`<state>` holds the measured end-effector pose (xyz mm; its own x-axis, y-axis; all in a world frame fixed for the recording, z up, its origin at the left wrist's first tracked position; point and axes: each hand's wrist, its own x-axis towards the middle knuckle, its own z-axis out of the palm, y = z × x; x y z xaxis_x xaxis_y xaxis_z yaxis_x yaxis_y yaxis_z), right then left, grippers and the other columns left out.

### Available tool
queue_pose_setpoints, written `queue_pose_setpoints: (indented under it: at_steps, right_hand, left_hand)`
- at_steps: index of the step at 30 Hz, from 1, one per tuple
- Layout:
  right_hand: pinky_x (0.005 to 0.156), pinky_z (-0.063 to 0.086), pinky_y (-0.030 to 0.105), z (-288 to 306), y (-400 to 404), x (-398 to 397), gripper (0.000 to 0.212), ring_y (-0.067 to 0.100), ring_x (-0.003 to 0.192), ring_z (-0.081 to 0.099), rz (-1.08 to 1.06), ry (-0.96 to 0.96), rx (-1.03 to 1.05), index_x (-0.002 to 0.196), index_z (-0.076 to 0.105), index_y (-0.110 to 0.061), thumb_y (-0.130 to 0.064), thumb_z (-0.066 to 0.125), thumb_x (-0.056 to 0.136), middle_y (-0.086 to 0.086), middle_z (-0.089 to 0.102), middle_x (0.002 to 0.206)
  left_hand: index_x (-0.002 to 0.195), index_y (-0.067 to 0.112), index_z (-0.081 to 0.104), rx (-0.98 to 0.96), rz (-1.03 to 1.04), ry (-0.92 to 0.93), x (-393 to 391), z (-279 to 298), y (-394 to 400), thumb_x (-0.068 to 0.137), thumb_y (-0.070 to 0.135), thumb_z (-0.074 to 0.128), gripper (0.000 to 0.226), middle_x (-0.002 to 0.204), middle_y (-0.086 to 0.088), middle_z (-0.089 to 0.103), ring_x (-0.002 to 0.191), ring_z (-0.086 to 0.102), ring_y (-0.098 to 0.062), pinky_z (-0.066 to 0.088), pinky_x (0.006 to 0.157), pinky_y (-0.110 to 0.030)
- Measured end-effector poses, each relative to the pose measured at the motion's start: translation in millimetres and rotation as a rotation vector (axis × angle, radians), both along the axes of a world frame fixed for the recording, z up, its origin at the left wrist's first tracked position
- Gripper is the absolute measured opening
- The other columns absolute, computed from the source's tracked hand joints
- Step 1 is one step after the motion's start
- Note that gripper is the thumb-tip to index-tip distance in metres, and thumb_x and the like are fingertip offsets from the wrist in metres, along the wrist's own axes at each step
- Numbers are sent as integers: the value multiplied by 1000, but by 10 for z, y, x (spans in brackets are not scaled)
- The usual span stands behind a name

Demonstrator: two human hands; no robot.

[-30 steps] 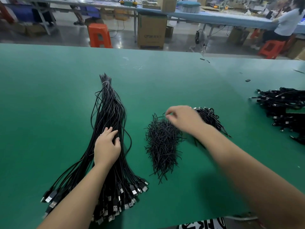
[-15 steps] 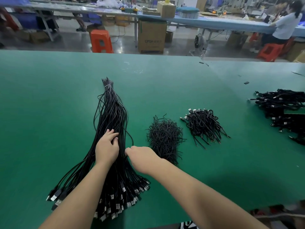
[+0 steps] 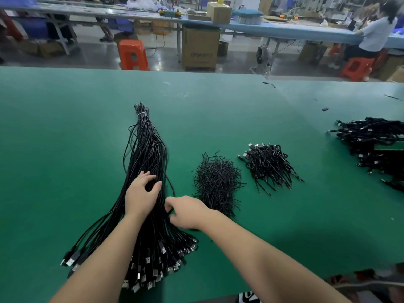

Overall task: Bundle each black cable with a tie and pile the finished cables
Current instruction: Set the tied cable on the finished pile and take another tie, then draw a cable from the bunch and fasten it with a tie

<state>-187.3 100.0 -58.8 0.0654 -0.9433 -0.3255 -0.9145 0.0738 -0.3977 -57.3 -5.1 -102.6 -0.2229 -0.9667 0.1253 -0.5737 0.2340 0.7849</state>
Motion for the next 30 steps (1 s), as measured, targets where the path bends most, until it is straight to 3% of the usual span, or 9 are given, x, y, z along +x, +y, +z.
queue_pose_setpoints:
  at_steps: [6, 9, 12, 14, 17, 21, 24, 27, 30]
  right_hand:
    - [53, 31, 32, 76, 51, -23, 17, 25, 76, 52, 22, -3, -52, 105, 48, -16, -25, 54, 92, -7, 50, 74]
    - [62, 38, 37, 81, 75, -33, 23, 31, 81, 55, 2, 37, -135, 115, 47, -11, -29, 46, 100, 5, 61, 92]
    - [76, 47, 45, 102, 78, -32, 30, 38, 94, 59, -118, -61, -200, 119, 45, -11, -36, 34, 107, 13, 62, 113]
    - [82, 48, 43, 161, 67, -57, 35, 34, 98, 60, -237, -201, -252, 124, 48, -15, -41, 32, 108, 10, 63, 115]
    - [74, 52, 37, 272, 35, -81, 33, 27, 84, 64, -411, -545, -258, 129, 51, -26, -44, 31, 108, 2, 66, 97]
    - [74, 58, 28, 476, -1, -69, 27, 14, 77, 67, -581, -1072, -240, 123, 53, -16, -29, 33, 111, 5, 69, 99]
    - [77, 62, 42, 656, 28, -78, 30, 28, 79, 71, -661, -1410, -166, 127, 52, -10, -29, 35, 111, 11, 73, 93]
    - [62, 60, 38, 819, 72, -84, 28, 26, 67, 69, -676, -1585, -103, 127, 53, -7, -23, 37, 111, 11, 72, 86]
    - [54, 56, 32, 920, 112, -53, 26, 19, 58, 63, -655, -1579, -105, 128, 54, -7, -20, 41, 110, 6, 69, 81]
  left_hand:
    - [129, 19, 66, -26, -51, -109, 8, -29, -15, 78, 43, 82, 59, 145, -1, 55, 145, 35, -13, 31, 117, -41]
    - [130, 21, 65, -42, -57, -159, -4, -17, -8, 78, 46, 80, 59, 146, 1, 53, 144, 35, -15, 31, 117, -44]
    - [131, 20, 64, -20, -58, -141, 2, 9, -15, 86, 35, 73, 48, 148, -1, 52, 145, 35, -15, 29, 118, -42]
    - [132, 18, 64, -11, -73, -131, 6, 28, -13, 87, 26, 70, 46, 148, -2, 51, 145, 34, -16, 28, 119, -42]
    - [133, 14, 63, -30, -96, -155, 4, 45, 6, 85, 18, 70, 49, 148, -4, 52, 146, 34, -18, 27, 120, -42]
    - [134, 15, 62, -17, -98, -160, 7, 53, 11, 83, 17, 71, 52, 149, -4, 50, 147, 33, -18, 27, 120, -43]
    - [136, 16, 61, -5, -106, -159, 13, 49, 9, 83, 18, 72, 54, 150, -4, 49, 147, 31, -17, 26, 120, -43]
    - [138, 17, 59, 5, -122, -171, 27, 49, 4, 82, 18, 72, 58, 151, -4, 48, 148, 30, -18, 27, 120, -44]
    - [140, 18, 57, -17, -135, -204, 35, 37, 3, 82, 18, 72, 59, 151, -3, 47, 149, 28, -16, 26, 120, -45]
